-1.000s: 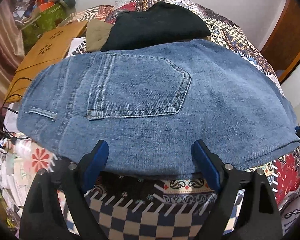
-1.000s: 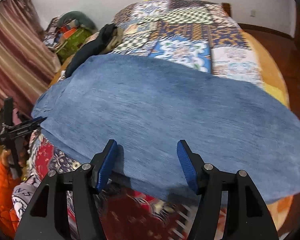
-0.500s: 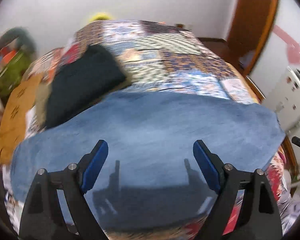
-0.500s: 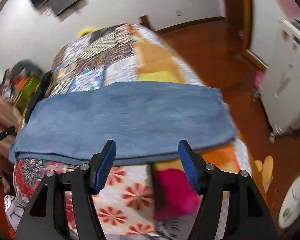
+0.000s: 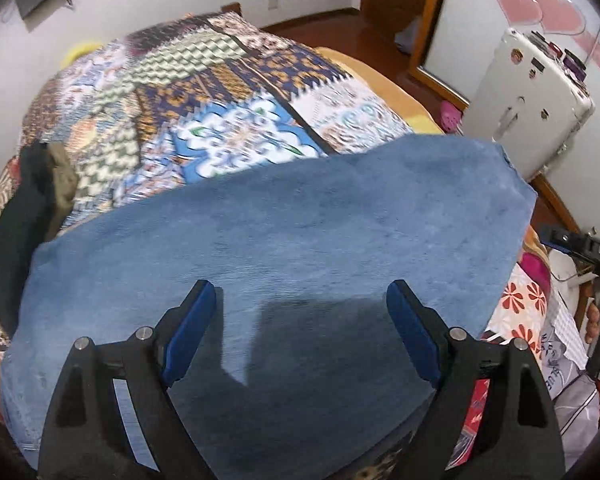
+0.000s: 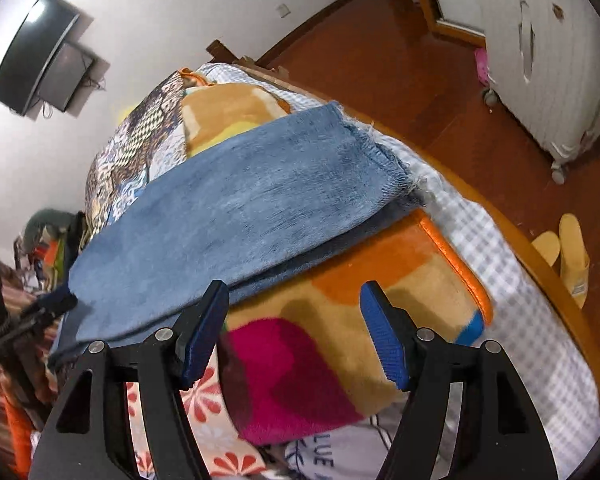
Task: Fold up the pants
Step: 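Open both grippers and press the jeans flat on the quilt, then grasp the frayed leg hem with the right gripper and lift it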
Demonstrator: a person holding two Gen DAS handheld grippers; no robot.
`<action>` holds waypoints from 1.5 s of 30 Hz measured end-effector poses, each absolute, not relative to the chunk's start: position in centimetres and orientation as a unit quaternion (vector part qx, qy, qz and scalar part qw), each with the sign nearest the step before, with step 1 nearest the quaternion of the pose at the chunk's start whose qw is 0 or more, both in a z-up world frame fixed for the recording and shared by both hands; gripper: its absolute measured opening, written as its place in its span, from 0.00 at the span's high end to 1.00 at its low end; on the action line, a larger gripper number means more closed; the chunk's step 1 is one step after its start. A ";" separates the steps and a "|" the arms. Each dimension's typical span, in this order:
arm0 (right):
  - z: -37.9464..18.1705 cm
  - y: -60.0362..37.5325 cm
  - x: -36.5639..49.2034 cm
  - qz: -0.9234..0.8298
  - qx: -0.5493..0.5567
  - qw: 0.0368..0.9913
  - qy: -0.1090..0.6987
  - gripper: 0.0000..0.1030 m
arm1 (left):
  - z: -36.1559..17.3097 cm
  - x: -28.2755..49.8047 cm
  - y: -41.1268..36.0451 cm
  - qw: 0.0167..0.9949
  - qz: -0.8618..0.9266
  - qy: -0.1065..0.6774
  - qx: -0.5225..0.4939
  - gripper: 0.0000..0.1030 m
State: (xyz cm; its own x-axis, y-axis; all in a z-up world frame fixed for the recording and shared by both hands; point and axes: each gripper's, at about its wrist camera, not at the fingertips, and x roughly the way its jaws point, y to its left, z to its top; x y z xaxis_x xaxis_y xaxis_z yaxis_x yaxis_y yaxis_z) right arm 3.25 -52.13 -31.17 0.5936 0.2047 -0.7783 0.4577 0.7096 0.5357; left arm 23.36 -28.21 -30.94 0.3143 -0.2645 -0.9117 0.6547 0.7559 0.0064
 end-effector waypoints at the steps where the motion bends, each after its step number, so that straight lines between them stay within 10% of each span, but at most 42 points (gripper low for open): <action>1: -31.4 -52.3 3.4 -0.077 0.380 0.809 0.443 0.37 | -31.1 23.1 -28.5 0.787 -0.291 0.508 0.195 0.14; 21: -34.6 -54.7 5.4 -0.061 0.485 0.773 0.405 0.34 | -32.4 21.9 -30.2 0.783 -0.288 0.496 0.239 0.05; 34: -33.2 -55.3 4.2 -0.078 0.473 0.804 0.352 0.86 | -32.4 21.8 -30.2 0.784 -0.290 0.496 0.237 0.05; 45: -28.4 -54.5 4.7 -0.081 0.429 0.844 0.310 0.90 | -31.4 22.8 -29.0 0.789 -0.300 0.504 0.186 0.05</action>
State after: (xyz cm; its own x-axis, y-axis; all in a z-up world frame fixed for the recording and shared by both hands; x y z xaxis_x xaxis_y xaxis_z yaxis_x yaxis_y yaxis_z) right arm 4.72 -54.47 -28.38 0.7944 0.1299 -0.5933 0.4028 0.6185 0.6747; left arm 22.78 -29.02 -31.40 0.3125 -0.2851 -0.9061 0.6596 0.7515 -0.0089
